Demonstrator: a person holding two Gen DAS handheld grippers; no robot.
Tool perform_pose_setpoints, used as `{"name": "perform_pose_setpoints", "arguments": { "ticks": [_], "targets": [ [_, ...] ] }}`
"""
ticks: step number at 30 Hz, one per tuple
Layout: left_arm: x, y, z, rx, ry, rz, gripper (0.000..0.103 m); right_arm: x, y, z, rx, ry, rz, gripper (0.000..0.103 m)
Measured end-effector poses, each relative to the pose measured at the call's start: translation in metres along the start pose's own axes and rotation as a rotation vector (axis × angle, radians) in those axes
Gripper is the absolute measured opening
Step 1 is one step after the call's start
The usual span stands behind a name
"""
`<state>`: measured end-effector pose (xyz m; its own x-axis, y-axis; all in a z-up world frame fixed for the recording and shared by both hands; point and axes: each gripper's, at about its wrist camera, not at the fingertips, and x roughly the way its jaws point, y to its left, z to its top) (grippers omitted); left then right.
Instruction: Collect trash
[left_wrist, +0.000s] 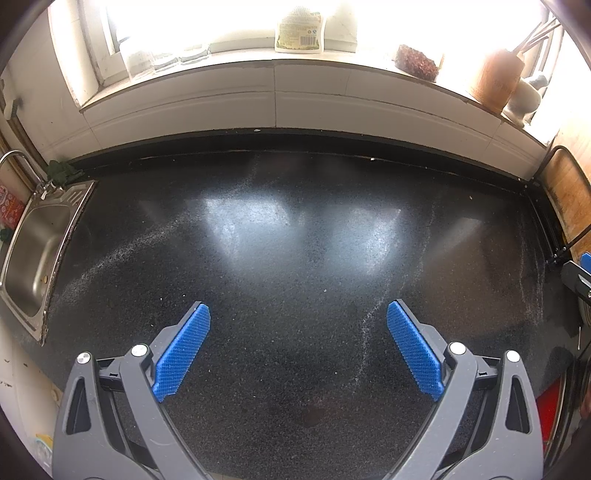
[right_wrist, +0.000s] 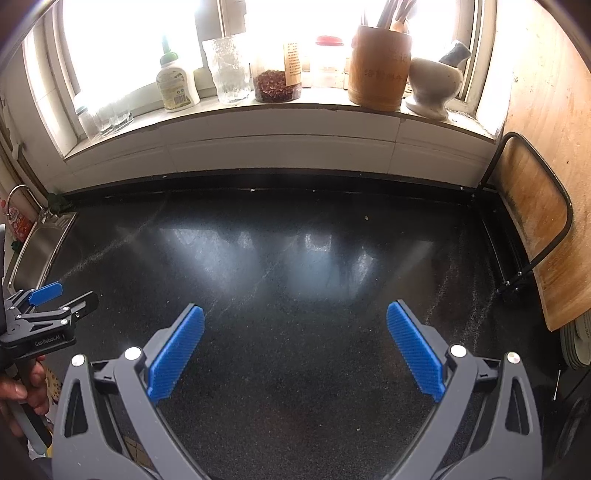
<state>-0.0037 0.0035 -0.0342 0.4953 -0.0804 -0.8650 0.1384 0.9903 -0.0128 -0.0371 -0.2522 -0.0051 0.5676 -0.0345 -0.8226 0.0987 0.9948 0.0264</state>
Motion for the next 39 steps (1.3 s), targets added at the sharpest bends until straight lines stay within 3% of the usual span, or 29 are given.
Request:
{"name": "perform_pose_setpoints", "arguments": {
  "ticks": [39],
  "targets": [
    [0.002,-0.006,-0.001,0.046,-0.009,0.031,0.094,-0.001,-0.01,-0.007,0.028,-0.009,0.001,0.096]
  ]
}}
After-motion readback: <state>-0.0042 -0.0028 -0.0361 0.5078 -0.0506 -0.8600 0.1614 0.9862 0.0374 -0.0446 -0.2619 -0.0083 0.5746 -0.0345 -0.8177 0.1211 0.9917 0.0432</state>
